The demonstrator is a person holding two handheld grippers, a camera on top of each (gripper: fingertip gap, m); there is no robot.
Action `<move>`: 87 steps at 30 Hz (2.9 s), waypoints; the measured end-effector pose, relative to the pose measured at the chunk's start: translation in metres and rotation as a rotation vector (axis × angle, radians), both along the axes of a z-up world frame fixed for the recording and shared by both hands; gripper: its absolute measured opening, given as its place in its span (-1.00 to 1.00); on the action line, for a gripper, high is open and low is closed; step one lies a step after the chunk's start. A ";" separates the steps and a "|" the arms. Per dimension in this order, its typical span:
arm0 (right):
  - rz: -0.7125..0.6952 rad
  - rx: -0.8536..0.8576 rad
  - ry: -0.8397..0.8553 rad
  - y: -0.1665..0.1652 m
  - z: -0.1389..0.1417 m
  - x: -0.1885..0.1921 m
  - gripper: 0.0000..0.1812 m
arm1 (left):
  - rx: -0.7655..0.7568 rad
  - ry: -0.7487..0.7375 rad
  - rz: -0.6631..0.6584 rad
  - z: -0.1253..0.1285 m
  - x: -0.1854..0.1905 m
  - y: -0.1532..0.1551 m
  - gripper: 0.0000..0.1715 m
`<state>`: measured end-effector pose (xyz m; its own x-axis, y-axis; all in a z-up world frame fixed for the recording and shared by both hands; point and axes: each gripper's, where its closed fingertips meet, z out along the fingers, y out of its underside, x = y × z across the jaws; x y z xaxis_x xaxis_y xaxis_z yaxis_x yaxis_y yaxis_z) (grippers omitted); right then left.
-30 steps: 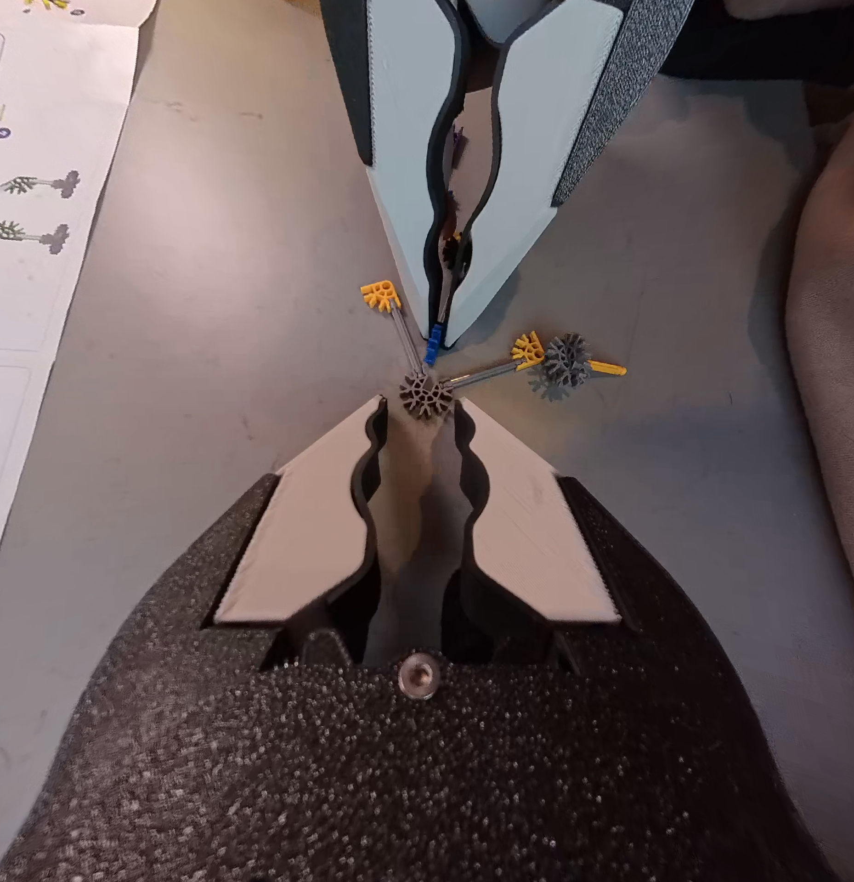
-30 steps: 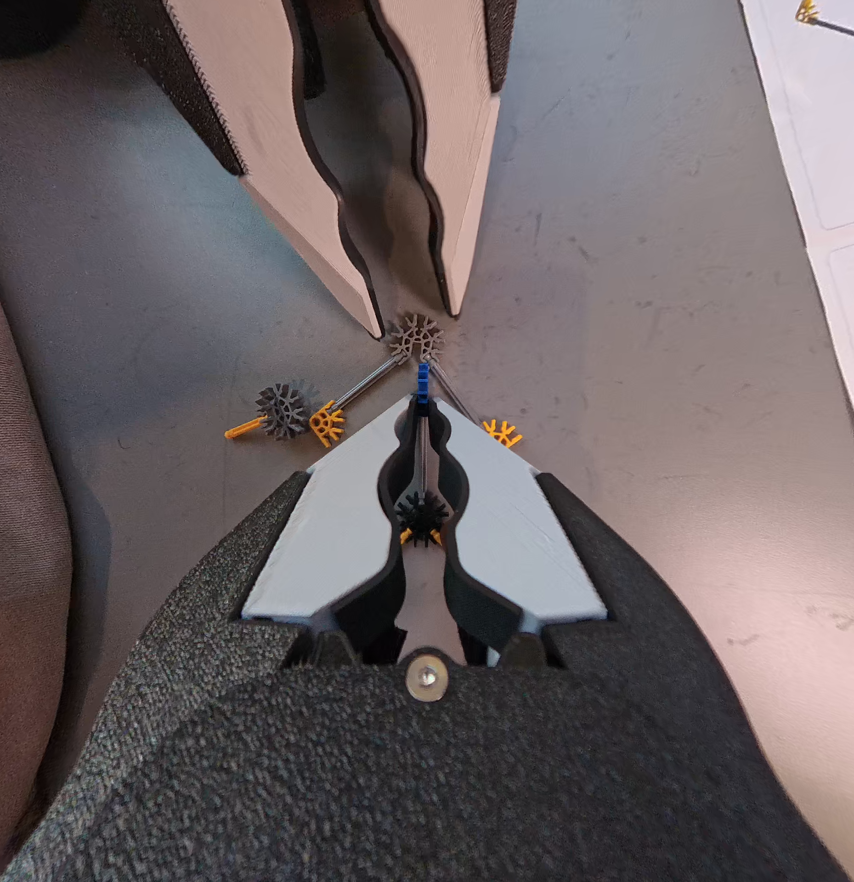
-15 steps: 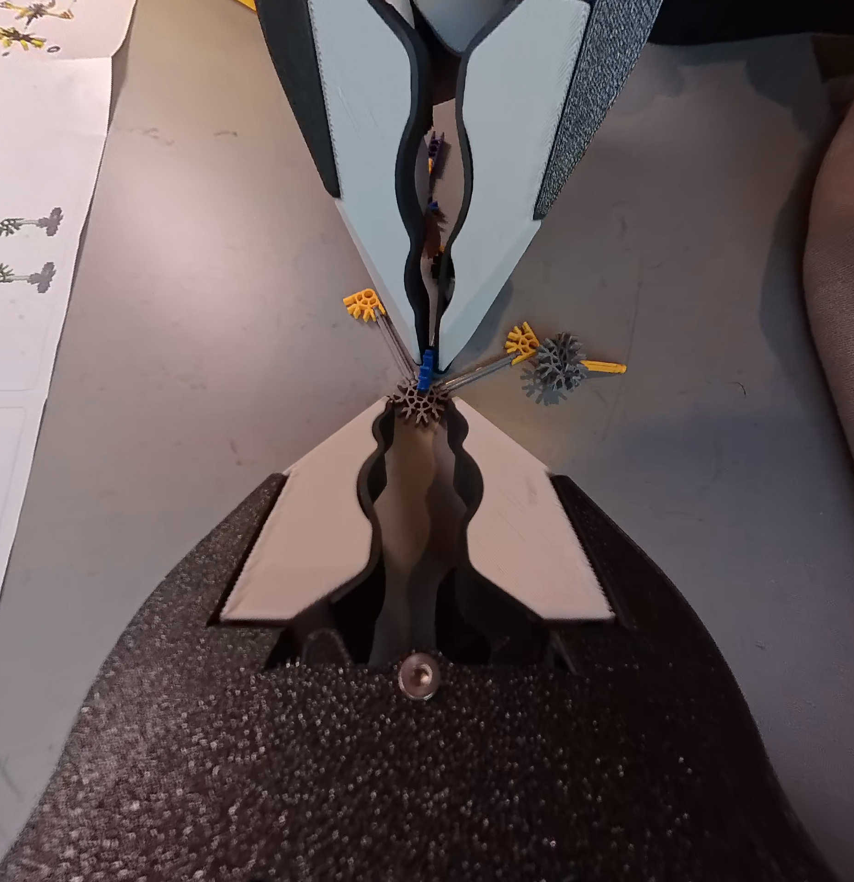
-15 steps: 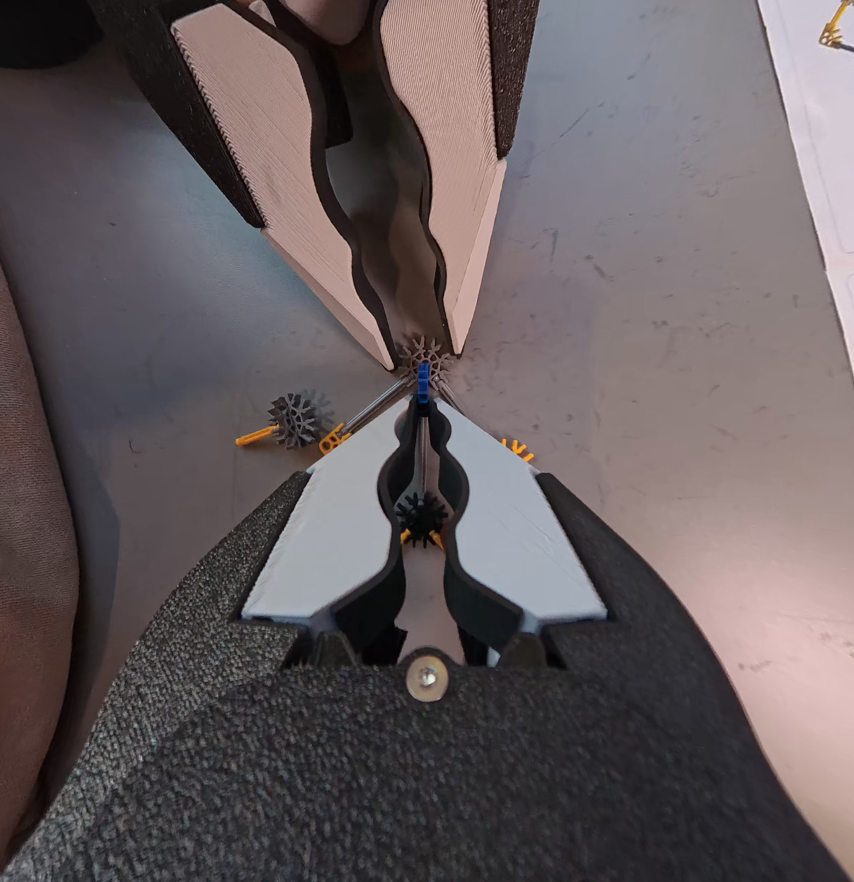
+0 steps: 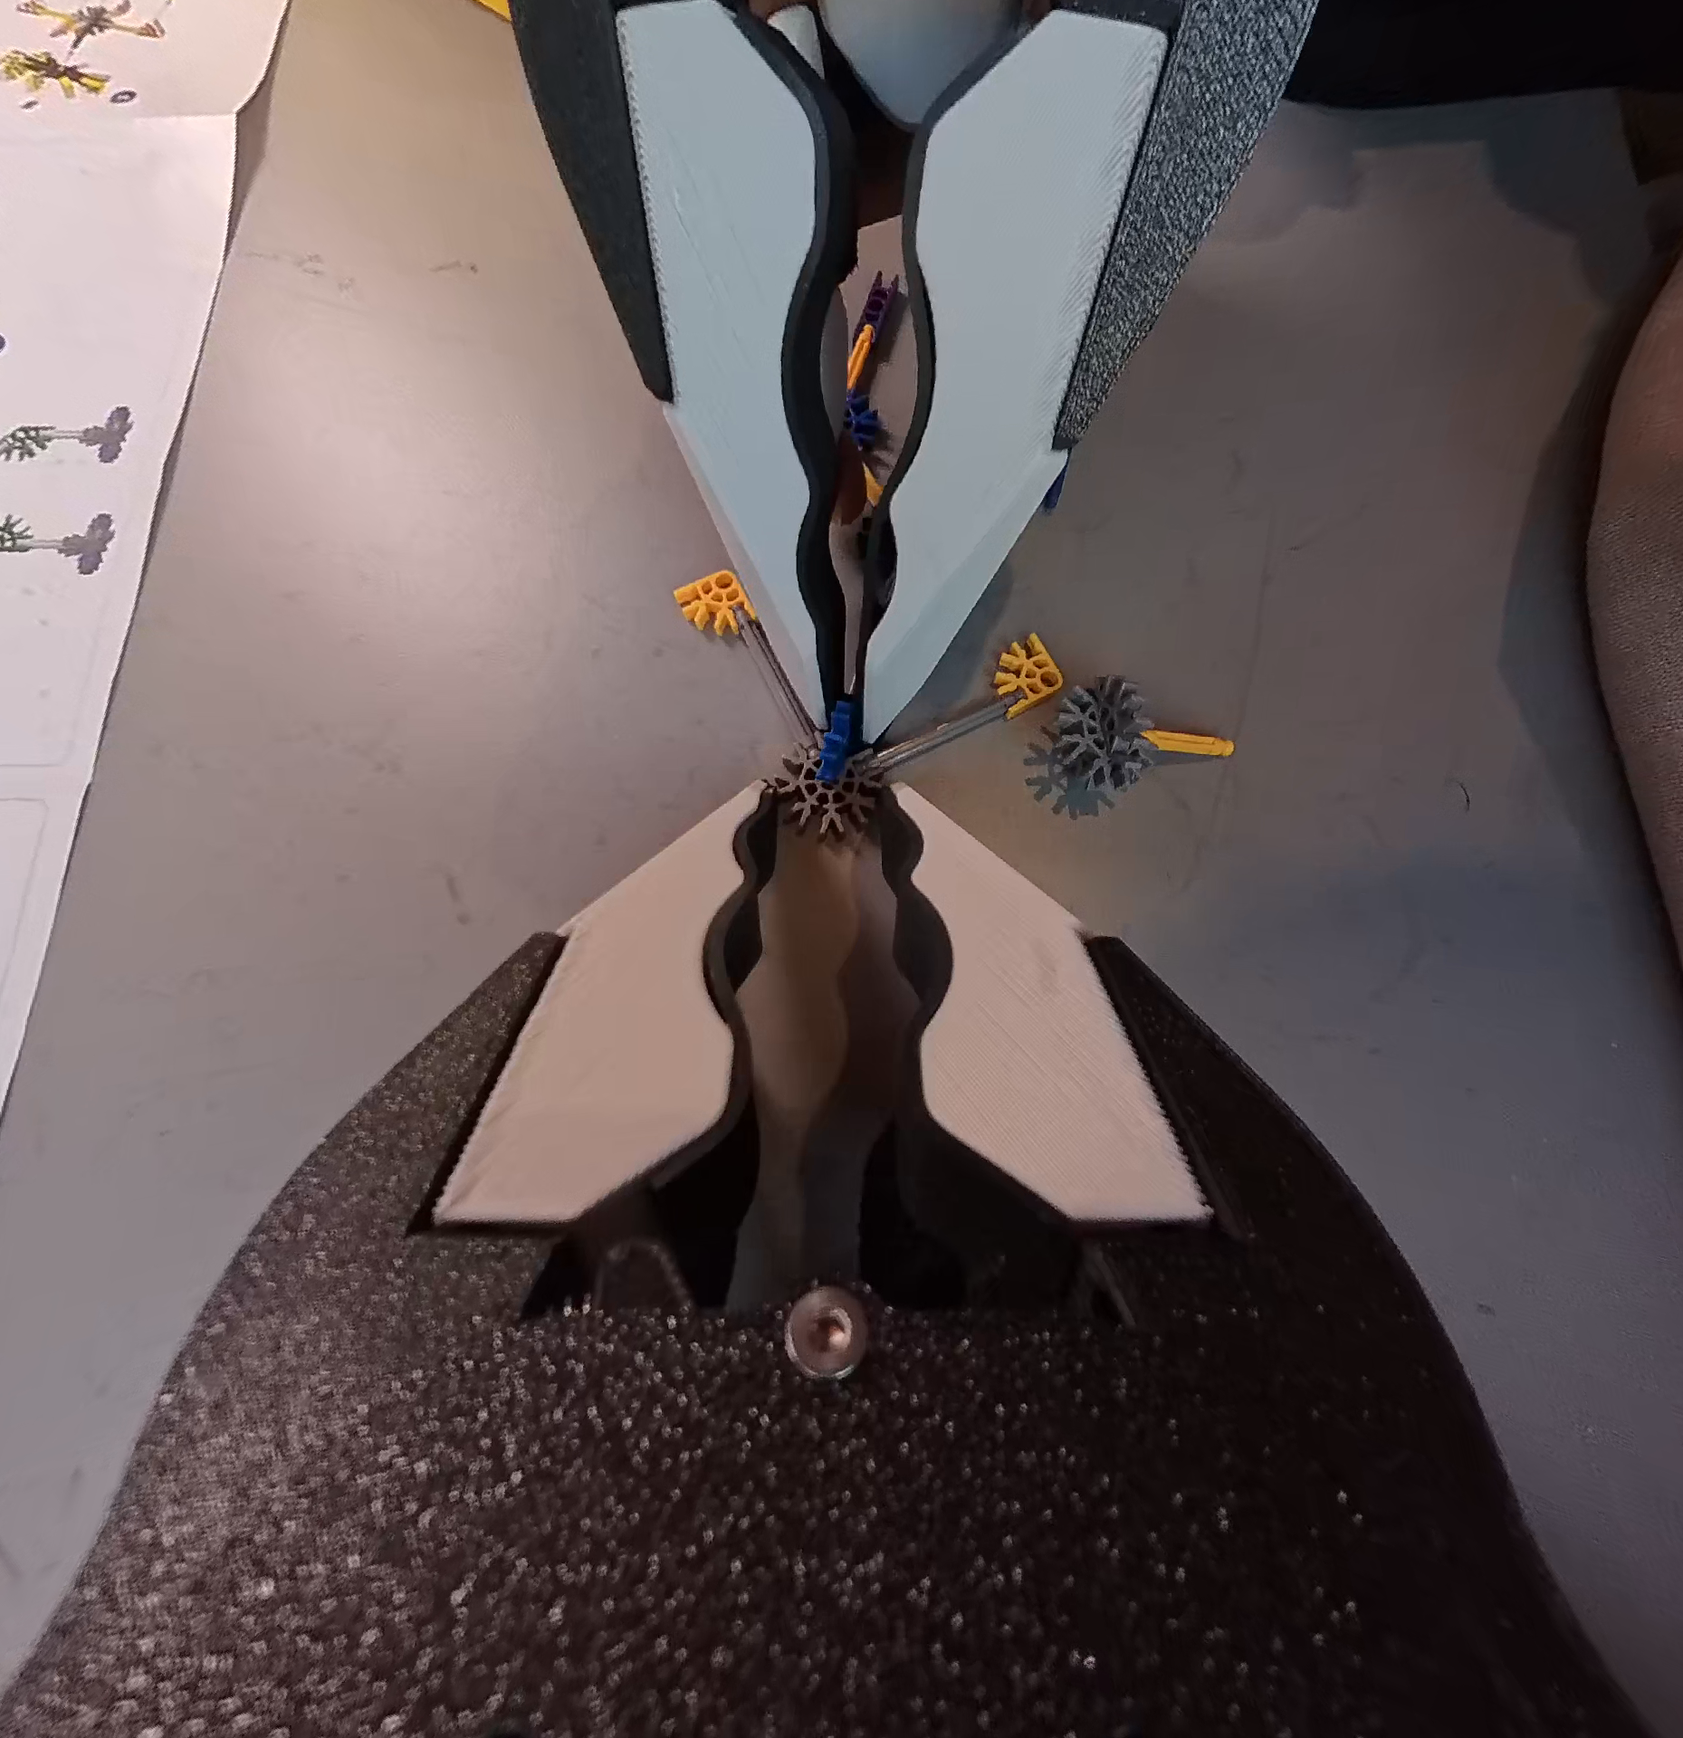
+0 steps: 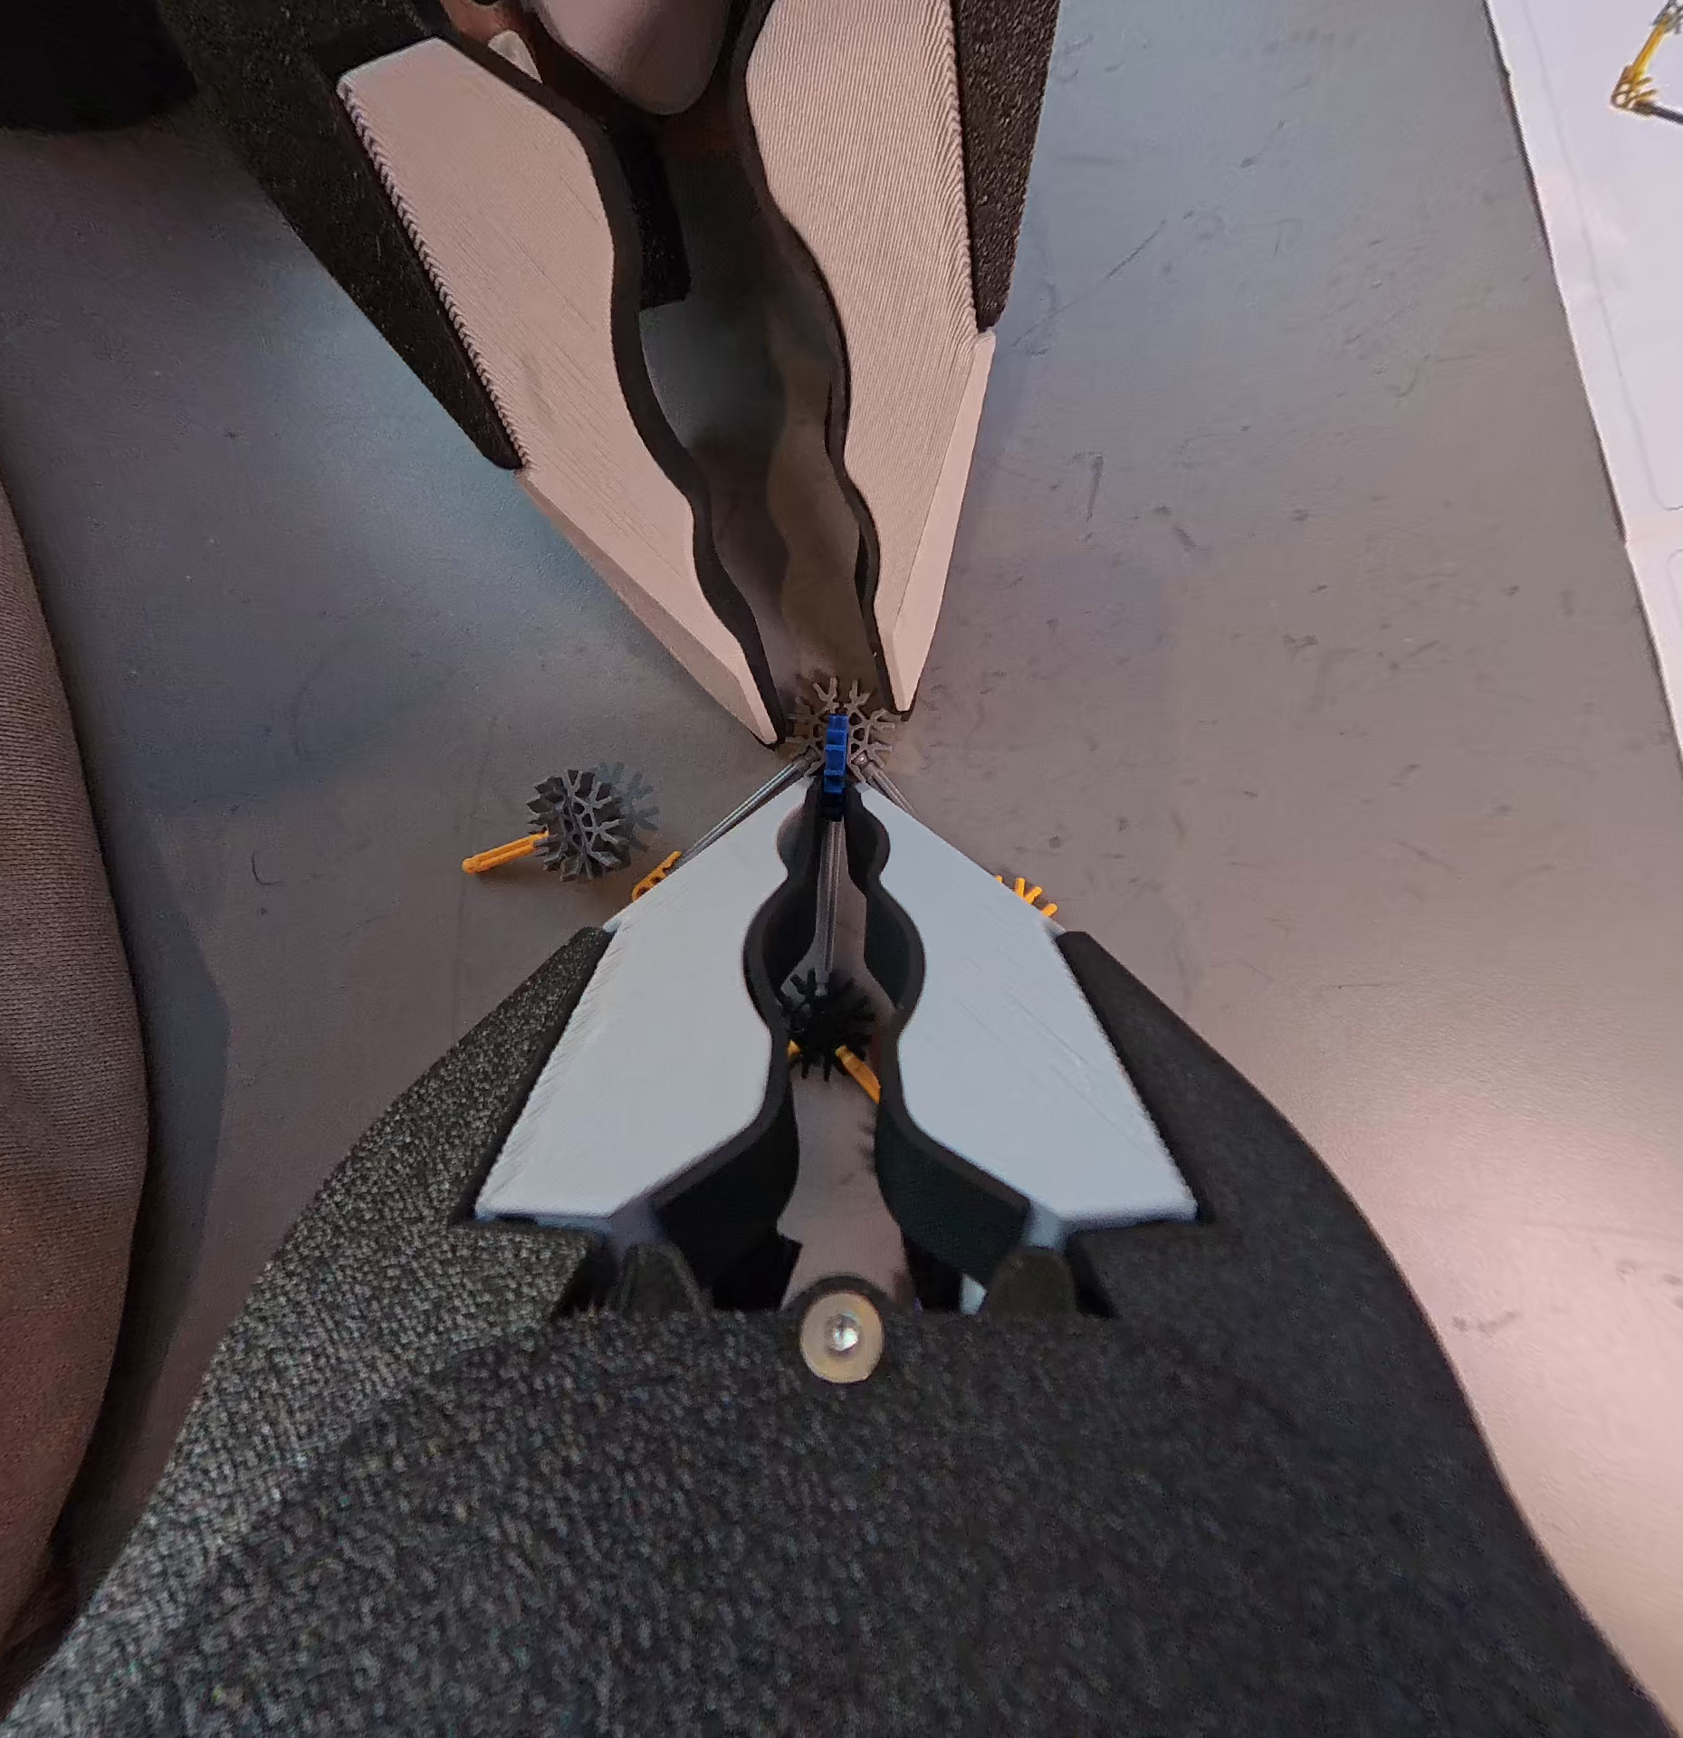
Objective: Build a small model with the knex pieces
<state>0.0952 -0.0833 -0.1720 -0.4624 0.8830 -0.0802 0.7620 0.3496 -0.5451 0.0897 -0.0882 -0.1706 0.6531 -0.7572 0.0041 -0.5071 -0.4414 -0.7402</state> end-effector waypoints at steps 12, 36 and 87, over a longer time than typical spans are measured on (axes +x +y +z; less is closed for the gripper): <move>0.033 0.029 0.014 0.004 0.003 0.008 -0.91 | -0.009 -0.035 -0.022 0.000 -0.003 -0.003 -0.71; 0.030 0.019 -0.010 0.001 0.000 0.004 -1.00 | 0.042 0.010 -0.037 0.000 0.001 -0.002 -0.79; 0.023 0.069 -0.029 0.011 0.000 0.022 -1.00 | 0.019 -0.010 0.040 0.003 0.011 0.002 -0.82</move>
<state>0.1173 -0.0724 -0.1719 -0.4814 0.8759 -0.0334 0.7685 0.4035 -0.4966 0.1009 -0.0864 -0.1674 0.6825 -0.7308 -0.0033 -0.4821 -0.4468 -0.7536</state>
